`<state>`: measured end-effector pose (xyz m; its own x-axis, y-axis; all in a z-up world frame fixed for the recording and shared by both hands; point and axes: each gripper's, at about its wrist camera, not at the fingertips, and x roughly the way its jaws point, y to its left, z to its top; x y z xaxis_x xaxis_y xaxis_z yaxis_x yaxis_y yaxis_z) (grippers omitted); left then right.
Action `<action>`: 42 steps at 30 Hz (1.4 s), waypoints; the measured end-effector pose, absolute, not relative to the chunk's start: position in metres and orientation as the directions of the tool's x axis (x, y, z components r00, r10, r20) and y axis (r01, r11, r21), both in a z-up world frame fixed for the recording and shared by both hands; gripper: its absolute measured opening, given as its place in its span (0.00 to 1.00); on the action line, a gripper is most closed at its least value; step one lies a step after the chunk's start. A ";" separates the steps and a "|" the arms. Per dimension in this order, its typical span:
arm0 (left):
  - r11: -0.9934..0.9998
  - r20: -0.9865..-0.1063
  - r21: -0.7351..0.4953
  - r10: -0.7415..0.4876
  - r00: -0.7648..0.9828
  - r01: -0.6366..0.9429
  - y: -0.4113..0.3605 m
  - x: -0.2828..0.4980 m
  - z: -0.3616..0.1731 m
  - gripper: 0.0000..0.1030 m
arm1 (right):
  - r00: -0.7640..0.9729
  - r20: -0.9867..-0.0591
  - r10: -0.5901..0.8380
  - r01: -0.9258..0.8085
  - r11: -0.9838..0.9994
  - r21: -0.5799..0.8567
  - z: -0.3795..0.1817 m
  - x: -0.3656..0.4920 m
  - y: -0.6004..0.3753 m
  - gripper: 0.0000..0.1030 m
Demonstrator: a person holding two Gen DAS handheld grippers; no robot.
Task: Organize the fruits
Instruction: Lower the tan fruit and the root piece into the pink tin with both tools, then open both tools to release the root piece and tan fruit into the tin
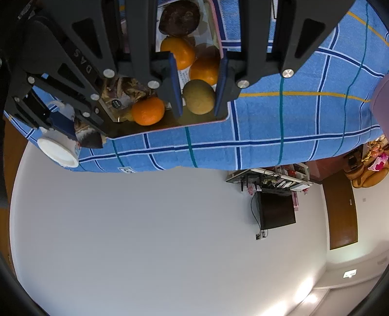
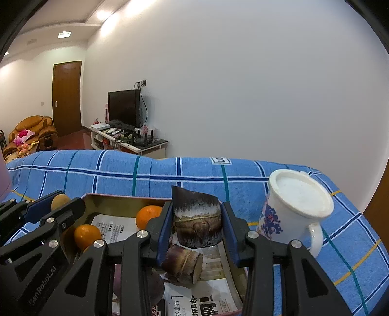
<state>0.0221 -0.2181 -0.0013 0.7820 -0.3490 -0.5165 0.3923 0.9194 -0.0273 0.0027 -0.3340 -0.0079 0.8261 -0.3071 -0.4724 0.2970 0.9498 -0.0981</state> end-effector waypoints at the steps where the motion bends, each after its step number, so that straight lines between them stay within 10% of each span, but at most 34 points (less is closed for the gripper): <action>1: 0.919 -0.519 -0.025 -0.349 0.780 0.395 -0.219 0.022 -0.003 0.27 | 0.823 -0.479 -0.305 0.295 0.950 -0.098 -0.009 0.005 -0.334 0.40; 42: 0.939 -0.577 -0.005 -0.283 0.766 0.344 -0.222 0.030 -0.018 0.27 | 0.798 -0.560 -0.222 0.206 0.974 -0.093 -0.027 0.028 -0.322 0.40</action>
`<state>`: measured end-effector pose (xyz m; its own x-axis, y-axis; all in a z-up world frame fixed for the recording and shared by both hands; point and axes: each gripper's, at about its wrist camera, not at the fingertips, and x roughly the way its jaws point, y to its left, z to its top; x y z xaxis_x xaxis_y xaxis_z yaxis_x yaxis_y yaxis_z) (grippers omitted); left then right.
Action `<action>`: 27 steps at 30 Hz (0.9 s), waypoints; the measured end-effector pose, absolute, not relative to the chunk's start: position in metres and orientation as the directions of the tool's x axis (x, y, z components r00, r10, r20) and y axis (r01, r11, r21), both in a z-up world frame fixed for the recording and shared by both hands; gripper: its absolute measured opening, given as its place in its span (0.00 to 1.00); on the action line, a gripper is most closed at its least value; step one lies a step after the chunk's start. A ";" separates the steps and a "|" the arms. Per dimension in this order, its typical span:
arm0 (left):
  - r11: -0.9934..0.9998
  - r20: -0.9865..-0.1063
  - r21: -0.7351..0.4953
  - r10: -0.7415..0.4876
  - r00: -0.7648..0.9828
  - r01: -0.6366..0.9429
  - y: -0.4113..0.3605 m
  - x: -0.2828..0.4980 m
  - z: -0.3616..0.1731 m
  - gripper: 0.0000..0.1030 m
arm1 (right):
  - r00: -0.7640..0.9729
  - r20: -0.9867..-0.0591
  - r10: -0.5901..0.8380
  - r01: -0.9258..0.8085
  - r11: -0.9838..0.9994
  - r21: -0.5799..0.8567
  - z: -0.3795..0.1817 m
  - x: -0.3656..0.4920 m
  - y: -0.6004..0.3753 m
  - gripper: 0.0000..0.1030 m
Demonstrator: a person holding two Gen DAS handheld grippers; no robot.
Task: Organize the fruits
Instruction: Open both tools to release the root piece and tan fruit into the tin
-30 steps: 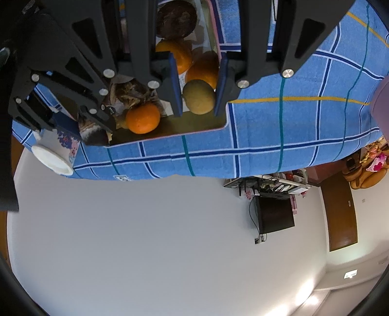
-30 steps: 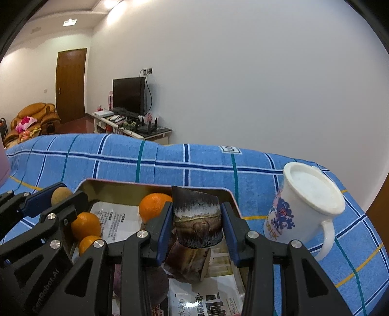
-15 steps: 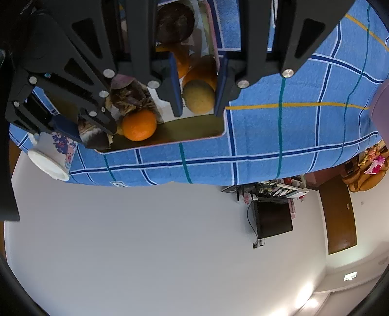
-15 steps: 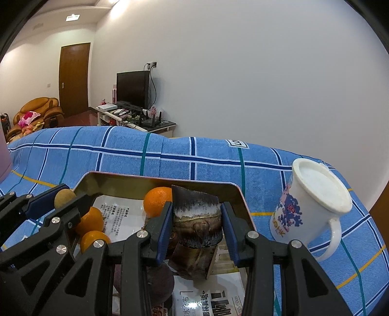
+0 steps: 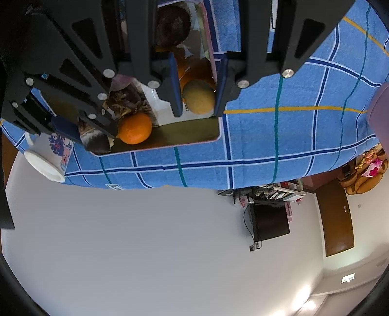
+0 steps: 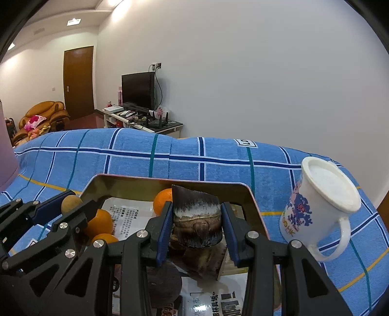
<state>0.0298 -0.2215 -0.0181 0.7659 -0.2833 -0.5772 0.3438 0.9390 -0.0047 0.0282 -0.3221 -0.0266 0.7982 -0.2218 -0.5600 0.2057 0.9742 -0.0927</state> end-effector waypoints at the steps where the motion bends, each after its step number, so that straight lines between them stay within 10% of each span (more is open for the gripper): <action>1: 0.940 -0.577 -0.006 -0.283 0.767 0.342 -0.221 0.029 -0.018 0.27 | 0.800 -0.559 -0.218 0.202 0.975 -0.091 -0.027 0.028 -0.321 0.40; 27: 0.946 -0.580 -0.006 -0.268 0.769 0.325 -0.216 0.025 -0.019 0.27 | 0.808 -0.547 -0.219 0.197 0.975 -0.099 -0.024 0.027 -0.315 0.40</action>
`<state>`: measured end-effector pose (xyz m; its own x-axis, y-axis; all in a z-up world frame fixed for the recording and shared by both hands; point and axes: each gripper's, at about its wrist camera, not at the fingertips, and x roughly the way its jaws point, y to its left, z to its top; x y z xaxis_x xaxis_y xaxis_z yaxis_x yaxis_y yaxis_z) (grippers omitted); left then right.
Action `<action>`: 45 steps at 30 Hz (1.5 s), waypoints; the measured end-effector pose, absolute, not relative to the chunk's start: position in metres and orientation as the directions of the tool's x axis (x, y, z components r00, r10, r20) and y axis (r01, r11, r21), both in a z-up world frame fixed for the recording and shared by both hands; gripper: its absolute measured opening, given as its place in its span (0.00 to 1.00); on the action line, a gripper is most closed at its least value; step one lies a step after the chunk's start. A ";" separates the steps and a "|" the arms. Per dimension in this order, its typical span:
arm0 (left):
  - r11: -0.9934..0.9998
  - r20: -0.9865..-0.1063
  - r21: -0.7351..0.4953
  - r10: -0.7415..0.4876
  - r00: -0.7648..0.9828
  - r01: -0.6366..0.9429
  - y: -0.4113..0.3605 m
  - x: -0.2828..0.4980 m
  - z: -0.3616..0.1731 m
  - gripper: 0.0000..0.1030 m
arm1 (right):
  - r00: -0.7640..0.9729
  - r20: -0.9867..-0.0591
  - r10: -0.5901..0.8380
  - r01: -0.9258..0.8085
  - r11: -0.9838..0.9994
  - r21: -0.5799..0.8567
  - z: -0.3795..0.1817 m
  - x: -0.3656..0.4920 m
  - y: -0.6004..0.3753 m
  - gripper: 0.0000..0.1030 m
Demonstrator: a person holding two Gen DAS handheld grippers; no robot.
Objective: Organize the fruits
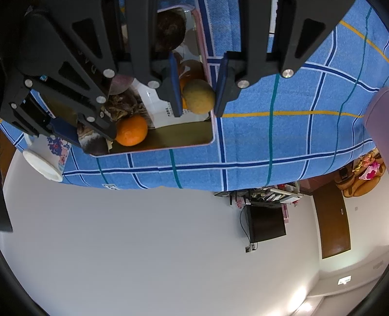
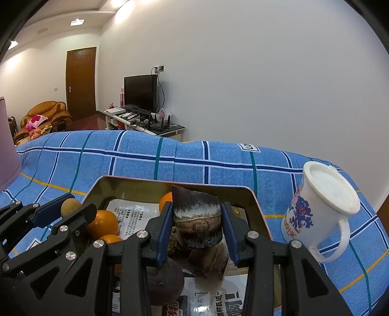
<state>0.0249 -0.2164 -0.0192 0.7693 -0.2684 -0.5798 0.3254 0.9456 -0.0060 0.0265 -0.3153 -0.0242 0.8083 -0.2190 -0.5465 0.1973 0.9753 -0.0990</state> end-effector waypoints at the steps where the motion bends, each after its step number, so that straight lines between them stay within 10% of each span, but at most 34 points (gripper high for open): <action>1: 0.945 -0.581 -0.002 -0.267 0.769 0.327 -0.217 0.025 -0.019 0.27 | 0.807 -0.549 -0.217 0.198 0.976 -0.094 -0.024 0.027 -0.316 0.40; 7: 0.947 -0.585 -0.007 -0.263 0.767 0.320 -0.216 0.026 -0.019 0.33 | 0.809 -0.559 -0.180 0.184 0.982 -0.050 -0.024 0.026 -0.322 0.41; 15: 0.967 -0.595 -0.035 -0.222 0.772 0.252 -0.201 0.026 -0.022 0.68 | 0.814 -0.554 -0.176 0.176 0.983 -0.055 -0.022 0.022 -0.321 0.42; 27: 0.974 -0.584 -0.079 -0.219 0.782 0.214 -0.178 0.017 -0.022 0.85 | 0.832 -0.507 -0.227 0.211 0.973 -0.090 -0.016 0.009 -0.320 0.72; 45: 0.987 -0.445 0.006 -0.139 0.885 0.158 -0.171 -0.014 -0.003 0.86 | 0.899 -0.331 -0.286 0.322 0.945 0.059 0.002 -0.034 -0.344 0.76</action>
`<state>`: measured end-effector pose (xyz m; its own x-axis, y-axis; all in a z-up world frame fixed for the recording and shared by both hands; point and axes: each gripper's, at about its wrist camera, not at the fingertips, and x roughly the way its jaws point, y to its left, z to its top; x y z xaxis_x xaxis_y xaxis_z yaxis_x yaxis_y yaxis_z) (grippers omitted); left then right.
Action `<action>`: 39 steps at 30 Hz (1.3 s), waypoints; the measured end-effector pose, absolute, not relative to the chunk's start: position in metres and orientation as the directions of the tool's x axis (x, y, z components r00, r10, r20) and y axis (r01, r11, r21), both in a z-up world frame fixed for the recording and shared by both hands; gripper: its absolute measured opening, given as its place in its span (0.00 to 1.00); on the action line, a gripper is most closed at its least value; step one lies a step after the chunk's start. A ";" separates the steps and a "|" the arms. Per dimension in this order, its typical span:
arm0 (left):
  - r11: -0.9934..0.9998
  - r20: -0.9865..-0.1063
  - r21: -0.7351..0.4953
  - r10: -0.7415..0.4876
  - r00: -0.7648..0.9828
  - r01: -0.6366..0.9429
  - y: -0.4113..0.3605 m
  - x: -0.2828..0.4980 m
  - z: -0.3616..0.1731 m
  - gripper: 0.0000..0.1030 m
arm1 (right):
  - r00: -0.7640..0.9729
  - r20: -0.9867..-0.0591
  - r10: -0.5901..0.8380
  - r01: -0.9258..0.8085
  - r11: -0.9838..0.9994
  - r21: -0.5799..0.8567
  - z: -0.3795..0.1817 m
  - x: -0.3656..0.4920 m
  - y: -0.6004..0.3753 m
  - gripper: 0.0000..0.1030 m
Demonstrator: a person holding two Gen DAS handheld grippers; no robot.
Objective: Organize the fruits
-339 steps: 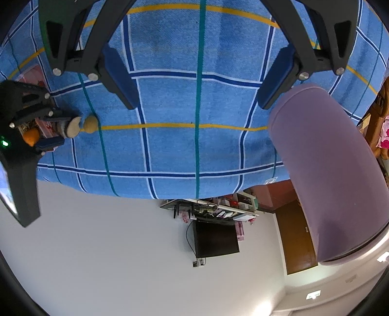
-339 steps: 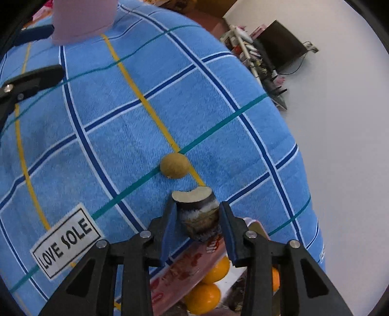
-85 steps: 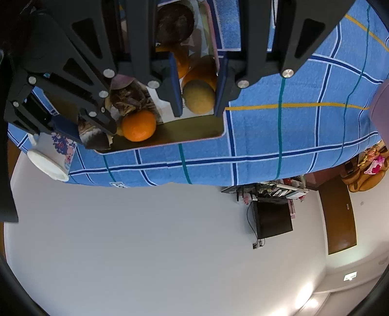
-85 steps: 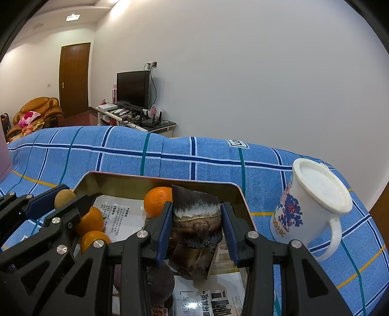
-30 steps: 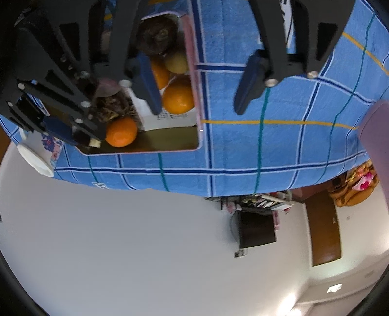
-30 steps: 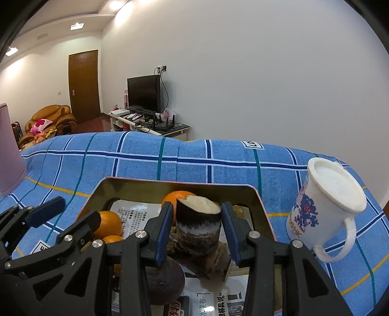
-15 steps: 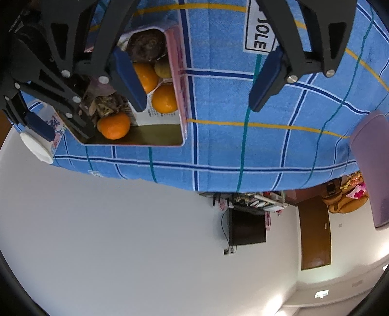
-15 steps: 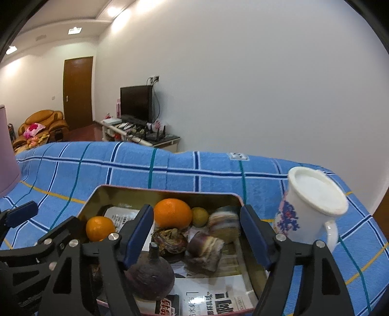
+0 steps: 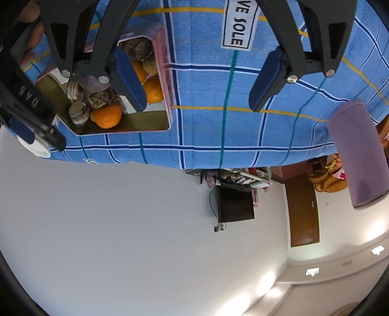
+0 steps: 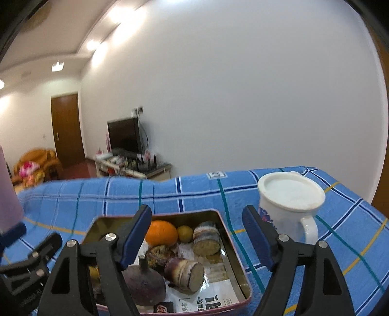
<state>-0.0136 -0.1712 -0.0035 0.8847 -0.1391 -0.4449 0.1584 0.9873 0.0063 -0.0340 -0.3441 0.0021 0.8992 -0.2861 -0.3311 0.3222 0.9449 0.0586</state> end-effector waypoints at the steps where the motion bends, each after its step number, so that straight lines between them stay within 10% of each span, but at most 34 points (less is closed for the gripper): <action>1: 0.987 -0.438 0.009 -0.138 0.888 0.158 -0.170 -0.016 -0.003 0.86 | 0.904 -0.316 -0.287 0.325 0.943 0.071 0.003 -0.037 -0.345 0.76; 39: 0.985 -0.352 0.038 -0.143 0.925 0.167 -0.146 -0.070 -0.001 1.00 | 0.921 -0.173 -0.350 0.352 0.936 -0.018 0.011 -0.112 -0.300 0.76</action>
<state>-0.0697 -0.1465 -0.0013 0.9250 -0.1434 -0.3519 0.1671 0.9852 0.0376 -0.1117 -0.2998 0.0108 0.9207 -0.3497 -0.1733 0.3520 0.9358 -0.0184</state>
